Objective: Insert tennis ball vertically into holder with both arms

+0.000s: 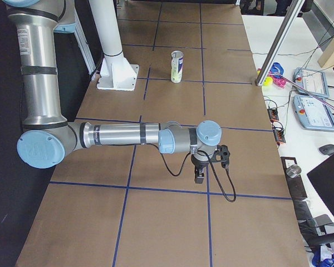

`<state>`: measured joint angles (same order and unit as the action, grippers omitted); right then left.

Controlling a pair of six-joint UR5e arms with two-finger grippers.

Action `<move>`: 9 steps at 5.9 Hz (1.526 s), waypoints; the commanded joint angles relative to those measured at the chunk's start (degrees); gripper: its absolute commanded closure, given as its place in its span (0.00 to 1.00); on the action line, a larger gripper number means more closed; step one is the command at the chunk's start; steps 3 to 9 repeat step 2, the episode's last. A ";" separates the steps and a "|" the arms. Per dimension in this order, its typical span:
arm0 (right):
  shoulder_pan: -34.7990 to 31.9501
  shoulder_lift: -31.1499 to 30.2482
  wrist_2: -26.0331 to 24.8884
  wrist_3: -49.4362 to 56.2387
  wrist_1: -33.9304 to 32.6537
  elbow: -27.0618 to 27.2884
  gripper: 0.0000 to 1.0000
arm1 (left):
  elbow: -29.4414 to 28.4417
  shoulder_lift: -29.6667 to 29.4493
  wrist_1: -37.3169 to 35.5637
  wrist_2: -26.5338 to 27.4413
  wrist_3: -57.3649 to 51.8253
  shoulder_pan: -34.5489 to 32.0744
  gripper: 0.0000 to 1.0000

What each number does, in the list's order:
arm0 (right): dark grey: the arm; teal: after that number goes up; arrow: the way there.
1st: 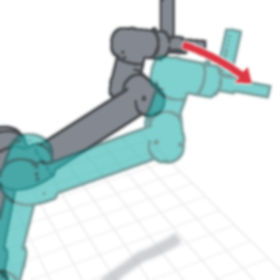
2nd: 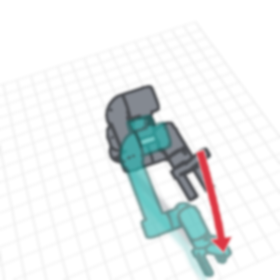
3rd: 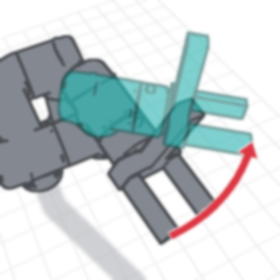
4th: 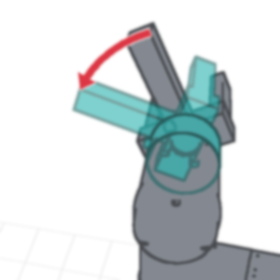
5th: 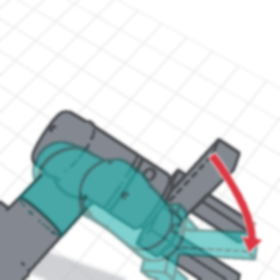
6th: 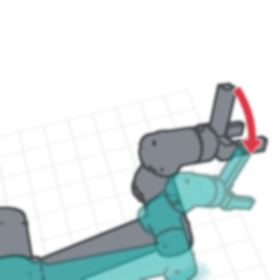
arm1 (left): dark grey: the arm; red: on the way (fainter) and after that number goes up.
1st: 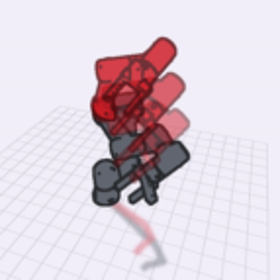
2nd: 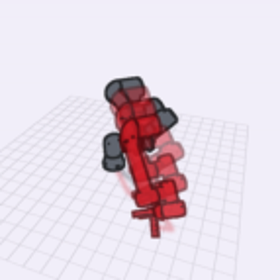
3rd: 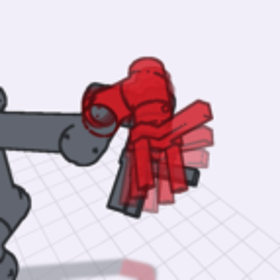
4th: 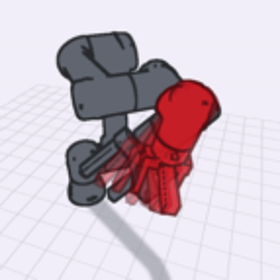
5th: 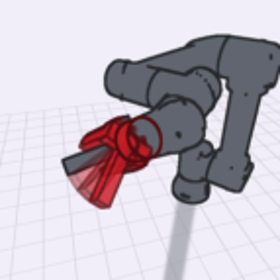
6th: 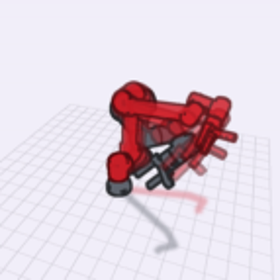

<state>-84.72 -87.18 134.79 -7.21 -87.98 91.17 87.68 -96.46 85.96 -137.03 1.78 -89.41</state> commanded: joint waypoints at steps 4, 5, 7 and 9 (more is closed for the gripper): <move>-0.01 -0.44 -1.55 0.09 0.53 0.68 0.00 | 0.30 0.05 0.17 0.01 -0.02 -0.06 0.00; -0.01 -0.44 -1.55 0.09 0.53 0.68 0.00 | 0.30 0.05 0.17 0.01 -0.02 -0.06 0.00; -0.01 -0.44 -1.55 0.09 0.53 0.68 0.00 | 0.30 0.05 0.17 0.01 -0.02 -0.06 0.00; -0.01 -0.44 -1.55 0.09 0.53 0.68 0.00 | 0.30 0.05 0.17 0.01 -0.02 -0.06 0.00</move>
